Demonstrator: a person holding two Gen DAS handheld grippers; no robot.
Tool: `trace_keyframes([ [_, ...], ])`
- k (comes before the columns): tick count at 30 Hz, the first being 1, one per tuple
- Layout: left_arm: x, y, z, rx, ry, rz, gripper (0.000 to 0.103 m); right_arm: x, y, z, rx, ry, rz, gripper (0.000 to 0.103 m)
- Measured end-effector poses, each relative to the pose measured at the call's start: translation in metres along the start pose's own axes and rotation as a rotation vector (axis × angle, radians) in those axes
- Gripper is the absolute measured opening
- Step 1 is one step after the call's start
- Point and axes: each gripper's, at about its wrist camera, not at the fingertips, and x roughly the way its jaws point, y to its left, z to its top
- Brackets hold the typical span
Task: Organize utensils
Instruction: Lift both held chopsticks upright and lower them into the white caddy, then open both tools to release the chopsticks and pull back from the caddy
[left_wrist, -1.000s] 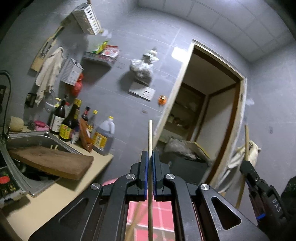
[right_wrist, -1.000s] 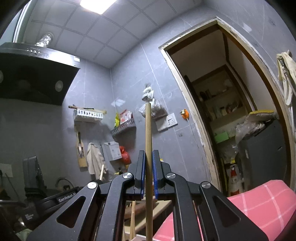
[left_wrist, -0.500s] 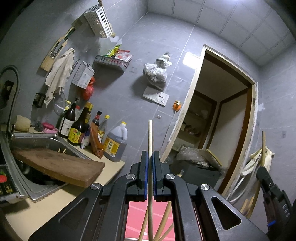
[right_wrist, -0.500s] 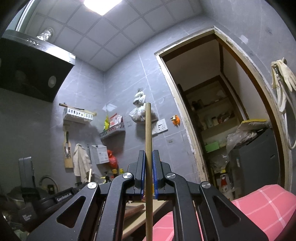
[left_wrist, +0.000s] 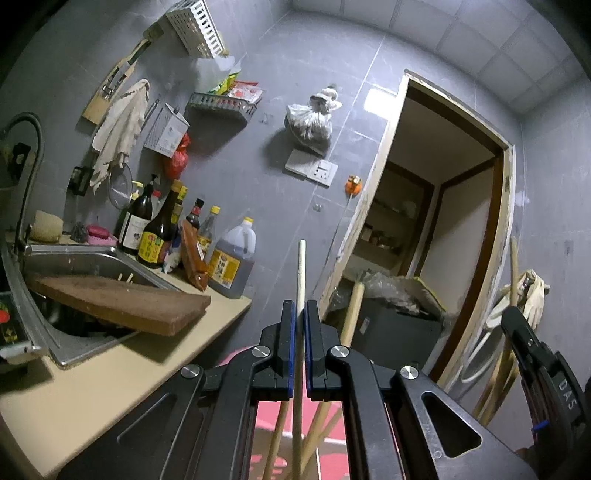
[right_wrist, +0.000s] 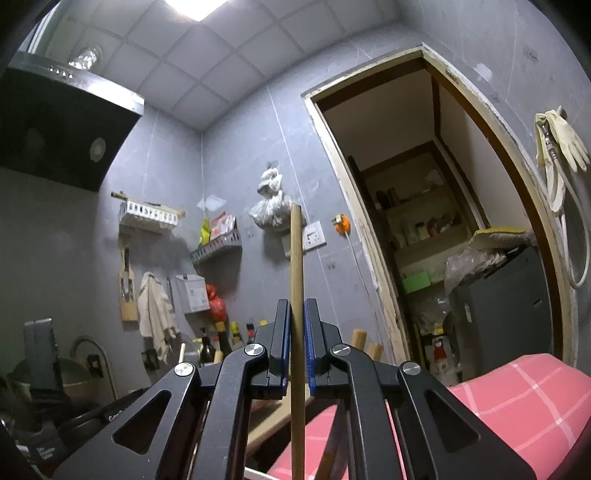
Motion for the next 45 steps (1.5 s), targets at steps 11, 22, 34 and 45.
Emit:
trace_keyframes([
  [11,-0.011,-0.009,-0.017,0.045,0.047,-0.006,0.003,-0.011,0.005,-0.008,-0.042,0.114,-0.012,0.006],
  [22,-0.013,-0.013,-0.033,0.076,0.134,-0.001,0.003,-0.021,0.004,-0.019,-0.043,0.245,-0.011,0.006],
  [34,-0.019,-0.019,-0.041,0.091,0.183,-0.029,0.005,-0.030,0.006,-0.023,-0.059,0.305,-0.020,0.007],
  [45,-0.033,-0.021,-0.032,0.076,0.173,-0.051,0.011,-0.044,0.008,-0.016,-0.102,0.275,-0.033,0.024],
])
